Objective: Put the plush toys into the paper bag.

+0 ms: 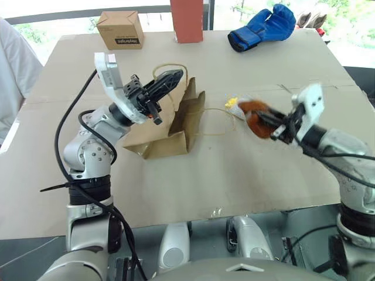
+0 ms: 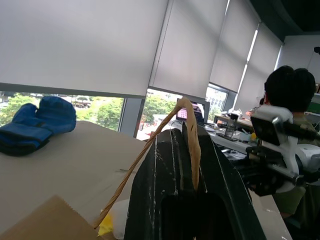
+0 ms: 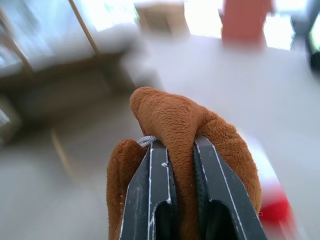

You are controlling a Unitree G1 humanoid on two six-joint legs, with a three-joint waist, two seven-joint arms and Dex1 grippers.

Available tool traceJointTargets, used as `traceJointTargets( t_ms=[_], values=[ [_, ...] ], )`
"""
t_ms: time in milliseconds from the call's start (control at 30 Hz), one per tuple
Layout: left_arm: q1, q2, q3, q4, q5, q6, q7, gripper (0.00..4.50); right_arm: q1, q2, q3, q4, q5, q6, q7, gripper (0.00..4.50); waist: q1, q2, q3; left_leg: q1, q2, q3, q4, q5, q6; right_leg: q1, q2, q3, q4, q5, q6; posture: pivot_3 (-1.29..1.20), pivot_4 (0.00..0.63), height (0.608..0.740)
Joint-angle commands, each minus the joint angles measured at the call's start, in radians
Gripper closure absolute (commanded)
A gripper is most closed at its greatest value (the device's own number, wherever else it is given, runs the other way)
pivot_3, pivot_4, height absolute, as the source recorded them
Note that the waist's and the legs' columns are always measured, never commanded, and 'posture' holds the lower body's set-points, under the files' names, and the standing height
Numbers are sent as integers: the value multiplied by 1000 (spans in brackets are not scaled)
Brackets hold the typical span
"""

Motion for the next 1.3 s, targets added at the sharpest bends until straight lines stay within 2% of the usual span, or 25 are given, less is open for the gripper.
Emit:
traceJointTargets(
  t_ms=[33,167,367,533,767,867,900,933,967,1033,1133,1167,1267,1300],
  values=[
    [1,-8,25,-48,-40,8,14,4500,-60,23,41,22,21,-28,-28,4383,6,0,0,0,0,0,0,0,0,0,0,0,0,0,0,0,150,714],
    [6,-52,27,-85,-85,25,73,4500,-183,57,248,158,-100,-128,-18,4383,2,1,1,0,0,1,0,0,0,0,-1,0,-1,0,0,0,150,714],
    [1,-123,-2,-126,-99,15,123,4500,-253,43,330,229,-136,-185,21,4383,11,1,1,-1,0,1,-1,0,0,0,0,0,-1,1,-1,0,150,714],
    [-7,-183,-14,-159,-112,13,155,4500,-322,-64,446,289,-192,-203,162,4383,11,1,1,-1,0,1,0,0,0,0,0,0,-1,0,0,0,150,714],
    [39,-223,-34,-185,-96,-9,164,4500,-407,-2,591,505,-262,-317,304,4383,-6,1,1,0,0,0,-2,0,0,0,0,0,-1,1,1,0,150,714],
    [66,-239,-35,-214,-102,-18,182,4500,-410,18,590,553,-235,-347,383,3344,-6,1,1,-1,0,0,-2,0,0,0,0,0,-1,3,2,0,150,714],
    [75,-240,-33,-221,-104,-19,186,4500,-407,16,587,548,-232,-352,401,3193,-6,1,1,-1,0,0,-2,0,0,0,0,0,-2,3,2,0,150,714],
    [85,-238,-30,-224,-104,-22,187,4500,-403,14,577,537,-211,-343,428,2634,-6,1,1,-1,0,0,-2,0,0,0,0,0,-2,3,2,0,150,714],
    [92,-237,-29,-228,-103,-24,187,4500,-399,13,569,528,-197,-335,447,2411,-7,1,1,-1,0,0,-2,0,0,0,0,0,-2,3,2,0,150,714],
    [98,-234,-28,-230,-101,-28,187,4500,-397,11,547,511,-171,-324,470,1424,-9,1,1,-1,0,0,-2,0,0,0,0,0,-2,2,2,0,150,714],
    [101,-233,-28,-236,-104,-31,191,4500,-379,-21,550,466,-167,-327,504,267,-7,1,1,-1,0,0,-2,0,0,0,0,0,-2,2,2,0,150,714],
    [102,-233,-28,-236,-105,-32,191,4500,-372,-26,551,460,-176,-330,497,123,-7,1,1,-1,0,0,-2,0,0,0,0,0,-2,2,1,0,150,714],
    [109,-225,-25,-238,-103,-36,189,4500,-351,-54,539,434,-211,-344,461,123,-8,1,1,-1,0,0,-2,0,0,0,0,0,-3,1,-1,0,150,714],
    [114,-211,-14,-233,-93,-42,186,4500,-346,-70,493,407,-181,-313,451,123,-8,1,1,-1,0,0,-2,0,0,0,0,0,-3,1,-1,0,150,714]
  ],
)
